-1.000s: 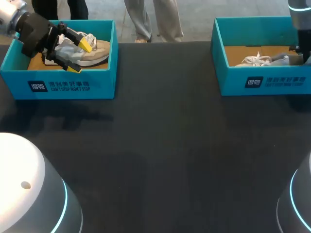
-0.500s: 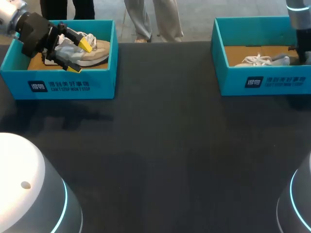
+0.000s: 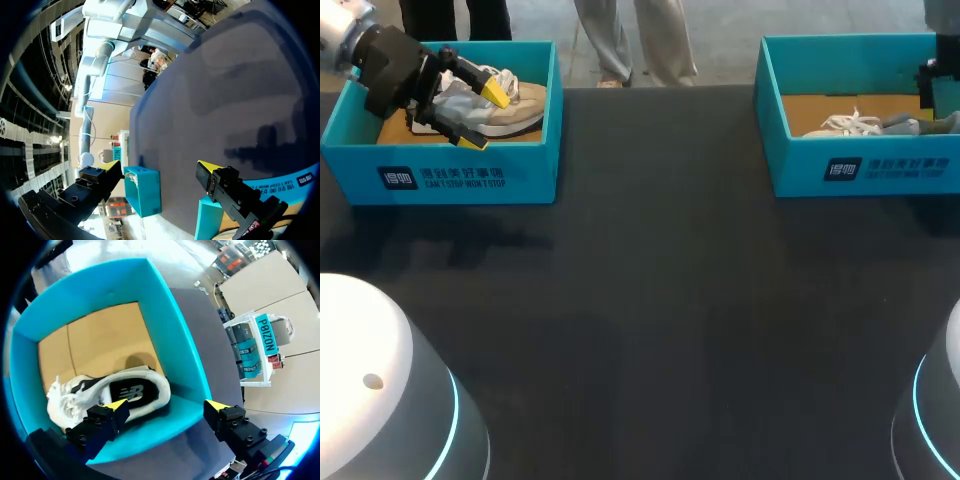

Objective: Take the shoe out of the shoebox, open the shoe tongue, remove and reinsert the insole, then place the shoe into the shoebox

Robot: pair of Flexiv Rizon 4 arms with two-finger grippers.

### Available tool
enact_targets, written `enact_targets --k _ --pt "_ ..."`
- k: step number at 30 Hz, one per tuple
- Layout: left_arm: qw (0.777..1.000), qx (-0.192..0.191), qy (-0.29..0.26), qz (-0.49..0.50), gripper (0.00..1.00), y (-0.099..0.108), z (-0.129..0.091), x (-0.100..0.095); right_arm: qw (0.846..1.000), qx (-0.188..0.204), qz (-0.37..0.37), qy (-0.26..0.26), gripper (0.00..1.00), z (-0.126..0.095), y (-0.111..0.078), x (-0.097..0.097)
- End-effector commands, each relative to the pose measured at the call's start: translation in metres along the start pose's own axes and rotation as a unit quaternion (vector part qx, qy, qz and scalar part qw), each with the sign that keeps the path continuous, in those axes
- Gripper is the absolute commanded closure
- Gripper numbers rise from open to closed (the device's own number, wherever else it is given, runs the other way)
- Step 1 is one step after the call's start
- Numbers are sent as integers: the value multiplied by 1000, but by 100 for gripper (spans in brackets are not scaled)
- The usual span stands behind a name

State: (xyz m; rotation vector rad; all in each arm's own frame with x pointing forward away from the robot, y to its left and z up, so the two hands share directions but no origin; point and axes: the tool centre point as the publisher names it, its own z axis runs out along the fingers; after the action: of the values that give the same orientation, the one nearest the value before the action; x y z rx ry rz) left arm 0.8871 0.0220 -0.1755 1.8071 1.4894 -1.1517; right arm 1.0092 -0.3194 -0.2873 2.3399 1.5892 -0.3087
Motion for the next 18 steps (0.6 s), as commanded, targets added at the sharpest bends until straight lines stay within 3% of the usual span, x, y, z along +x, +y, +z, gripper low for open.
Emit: enact_targets --k 1,8,18 --pt "1000 -1 2 0 0 -1 0 0 999 -37 -12 16 0 -26 -17 -5" --pt "1000 -1 2 0 0 -1 0 0 993 -67 -64 69 0 -59 -34 9" --pt "1000 -1 2 0 0 -1 0 0 981 -96 -136 99 0 -96 -71 28"
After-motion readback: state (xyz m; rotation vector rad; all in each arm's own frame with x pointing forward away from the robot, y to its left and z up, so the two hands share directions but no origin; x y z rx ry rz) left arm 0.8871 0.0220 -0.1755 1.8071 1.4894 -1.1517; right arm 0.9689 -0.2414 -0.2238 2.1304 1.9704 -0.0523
